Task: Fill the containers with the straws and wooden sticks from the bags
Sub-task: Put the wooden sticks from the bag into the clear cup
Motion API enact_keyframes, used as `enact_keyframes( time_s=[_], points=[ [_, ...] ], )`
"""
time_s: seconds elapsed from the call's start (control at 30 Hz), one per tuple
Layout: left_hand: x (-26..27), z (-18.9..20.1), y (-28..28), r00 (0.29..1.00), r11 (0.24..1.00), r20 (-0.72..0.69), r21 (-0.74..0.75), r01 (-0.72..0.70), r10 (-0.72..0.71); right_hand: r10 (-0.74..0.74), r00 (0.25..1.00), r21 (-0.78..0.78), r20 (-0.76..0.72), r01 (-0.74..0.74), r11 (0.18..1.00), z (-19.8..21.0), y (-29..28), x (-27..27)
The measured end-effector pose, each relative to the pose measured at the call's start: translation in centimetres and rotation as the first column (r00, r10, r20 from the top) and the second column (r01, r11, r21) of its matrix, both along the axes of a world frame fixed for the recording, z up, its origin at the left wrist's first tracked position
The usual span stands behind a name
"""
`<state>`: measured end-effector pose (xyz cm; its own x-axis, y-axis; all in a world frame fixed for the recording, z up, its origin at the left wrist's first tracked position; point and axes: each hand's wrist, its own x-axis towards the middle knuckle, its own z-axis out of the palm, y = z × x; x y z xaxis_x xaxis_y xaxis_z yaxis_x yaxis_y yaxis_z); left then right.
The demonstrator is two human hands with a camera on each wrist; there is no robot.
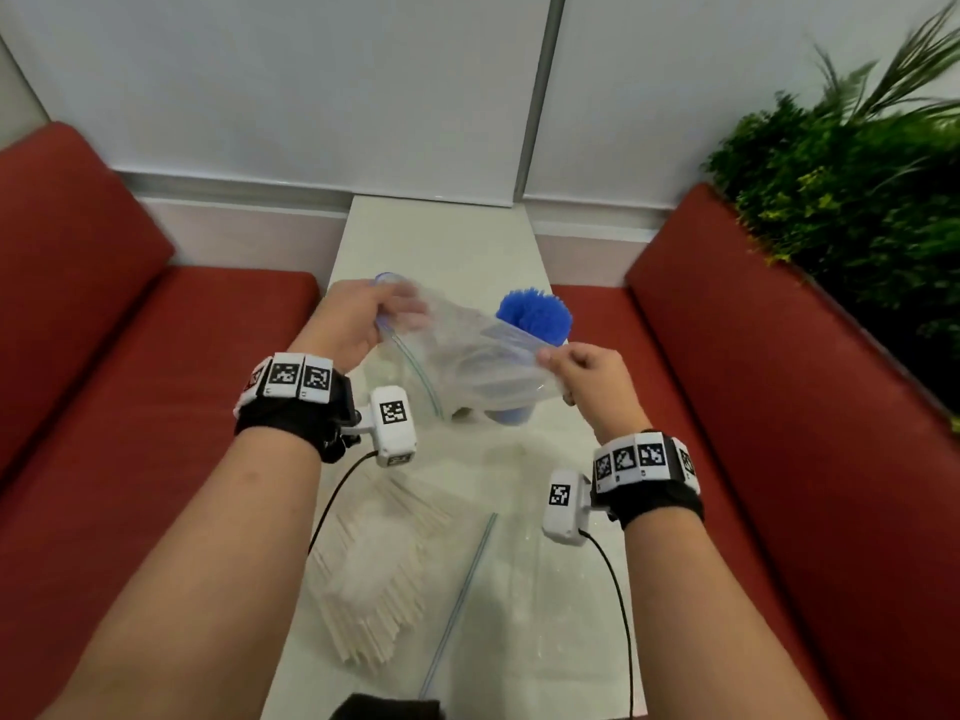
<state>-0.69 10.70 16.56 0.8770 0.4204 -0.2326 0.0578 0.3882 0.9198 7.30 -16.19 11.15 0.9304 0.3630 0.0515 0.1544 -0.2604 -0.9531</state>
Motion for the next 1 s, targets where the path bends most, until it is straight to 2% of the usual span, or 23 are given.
enact_keyframes(
  time_s=[0.07, 0.1, 0.17, 0.2, 0.23, 0.3, 0.37, 0.4, 0.47, 0.53, 0.57, 0.63, 0.67, 0.73, 0.77, 0.83, 0.93, 0.97, 1.0],
  points=[
    [0.4, 0.0, -0.9, 0.991, 0.992, -0.023, -0.004, -0.128, 0.128, -0.079, 0.997, 0.111, -0.020, 0.081, 0.990, 1.2, -0.8, 0.5],
    [0.6, -0.1, -1.6, 0.993, 0.994, -0.048, 0.022, -0.104, 0.105, -0.103, 0.994, 0.154, -0.028, 0.106, 0.982, 1.6, -0.9, 0.8],
    [0.8, -0.3, -3.4, 0.985, 0.975, -0.084, 0.153, 0.164, -0.152, -0.153, 0.987, 0.222, -0.057, 0.162, 0.961, 2.4, -0.7, 1.2],
    [0.9, -0.5, -4.5, 0.951, 0.924, -0.102, 0.227, 0.307, -0.291, -0.166, 0.984, 0.236, -0.068, 0.177, 0.955, 2.7, -0.6, 1.3],
    [1.1, -0.8, -5.4, 0.928, 0.876, -0.115, 0.305, 0.373, -0.355, -0.151, 0.986, 0.237, -0.071, 0.163, 0.958, 2.9, -0.7, 1.5],
    [1.5, -1.3, -6.4, 0.956, 0.865, -0.111, 0.408, 0.292, -0.270, -0.044, 0.998, 0.153, -0.035, 0.049, 0.987, 3.1, -1.6, 1.9],
    [1.8, -1.4, -6.0, 0.995, 0.915, -0.068, 0.392, 0.093, -0.072, 0.073, 0.997, 0.011, -0.017, -0.073, 0.997, 2.9, -3.6, 2.7],
    [1.8, -1.5, -5.6, 0.998, 0.920, -0.056, 0.392, -0.017, 0.042, 0.085, 0.996, -0.037, -0.015, -0.085, 0.996, 2.9, -4.6, 3.1],
    [2.0, -1.8, -4.9, 0.976, 0.900, -0.017, 0.389, -0.195, 0.219, 0.027, 0.999, -0.084, 0.017, -0.025, 0.996, 2.8, -5.9, 3.6],
    [2.4, -1.9, -5.4, 0.948, 0.882, 0.020, 0.361, -0.302, 0.317, -0.067, 0.997, 0.034, 0.027, 0.066, 0.997, 2.8, -5.7, 3.9],
    [2.5, -1.9, -6.0, 0.941, 0.873, 0.023, 0.367, -0.322, 0.337, -0.081, 0.997, 0.166, -0.014, 0.082, 0.983, 3.0, -5.2, 3.7],
    [3.0, -1.5, -7.8, 0.941, 0.847, 0.031, 0.425, -0.319, 0.338, 0.037, 0.993, 0.385, -0.113, 0.009, 0.923, 3.6, -4.0, 3.1],
    [3.2, -1.3, -8.6, 0.943, 0.827, 0.043, 0.469, -0.310, 0.330, 0.123, 0.984, 0.429, -0.129, -0.056, 0.901, 3.6, -3.3, 2.9],
    [3.4, -0.6, -9.8, 0.949, 0.771, 0.078, 0.565, -0.294, 0.305, 0.207, 0.975, 0.383, -0.084, -0.160, 0.910, 3.9, -2.5, 2.6],
    [3.3, -0.3, -10.1, 0.953, 0.742, 0.093, 0.608, -0.283, 0.287, 0.175, 0.983, 0.328, -0.049, -0.150, 0.933, 3.8, -2.4, 2.6],
    [3.0, 0.0, -9.5, 0.949, 0.680, 0.110, 0.673, -0.290, 0.296, 0.017, 0.999, 0.284, -0.041, -0.004, 0.959, 3.4, -2.8, 3.2],
    [2.0, 0.0, -7.5, 0.897, 0.617, 0.143, 0.680, -0.395, 0.417, -0.118, 0.988, 0.312, -0.104, 0.145, 0.939, 3.3, -3.6, 3.5],
    [1.7, 0.0, -7.0, 0.886, 0.649, 0.141, 0.631, -0.425, 0.443, -0.145, 0.985, 0.324, -0.097, 0.169, 0.931, 3.4, -3.4, 3.3],
    [1.5, -0.1, -6.8, 0.906, 0.743, 0.111, 0.536, -0.400, 0.408, -0.177, 0.978, 0.353, -0.113, 0.206, 0.913, 3.5, -3.0, 3.0]
  ],
)
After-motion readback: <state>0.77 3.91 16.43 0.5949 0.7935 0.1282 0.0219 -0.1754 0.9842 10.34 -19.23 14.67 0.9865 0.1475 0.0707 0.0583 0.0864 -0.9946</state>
